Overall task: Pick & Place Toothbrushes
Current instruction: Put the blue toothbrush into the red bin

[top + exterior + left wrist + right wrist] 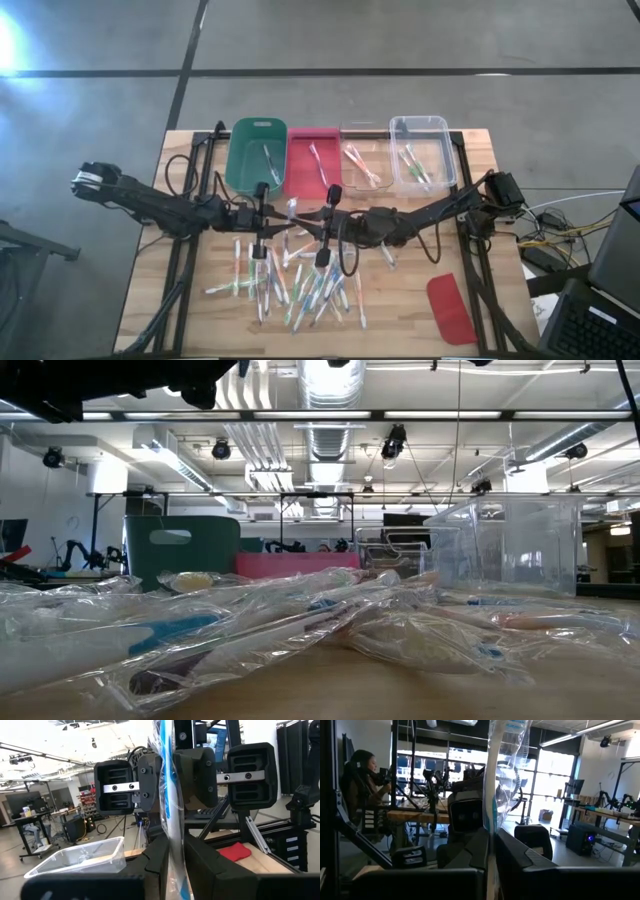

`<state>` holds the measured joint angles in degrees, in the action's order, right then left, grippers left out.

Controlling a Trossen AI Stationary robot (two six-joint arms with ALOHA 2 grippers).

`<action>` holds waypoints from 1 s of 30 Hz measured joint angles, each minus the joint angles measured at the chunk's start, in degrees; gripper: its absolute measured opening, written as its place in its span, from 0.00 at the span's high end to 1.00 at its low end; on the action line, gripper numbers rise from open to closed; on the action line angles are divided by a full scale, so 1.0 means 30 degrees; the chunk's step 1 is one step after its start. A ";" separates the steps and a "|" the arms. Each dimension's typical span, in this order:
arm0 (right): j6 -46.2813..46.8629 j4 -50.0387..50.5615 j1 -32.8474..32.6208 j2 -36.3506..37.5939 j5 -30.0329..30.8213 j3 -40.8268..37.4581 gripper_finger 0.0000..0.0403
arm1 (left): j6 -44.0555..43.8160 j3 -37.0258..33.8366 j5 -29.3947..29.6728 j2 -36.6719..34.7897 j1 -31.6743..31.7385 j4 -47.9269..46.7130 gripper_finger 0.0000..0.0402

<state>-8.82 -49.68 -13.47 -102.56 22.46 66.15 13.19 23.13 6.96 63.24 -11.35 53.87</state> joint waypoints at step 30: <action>0.3976 1.0670 -0.0080 0.3854 -0.0547 0.0000 0.97 | -0.1036 0.0003 0.0015 0.0040 -0.0005 -0.1509 0.42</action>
<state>3.11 -17.67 -13.72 -91.00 20.82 66.15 10.08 23.14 7.01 63.36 -11.37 49.35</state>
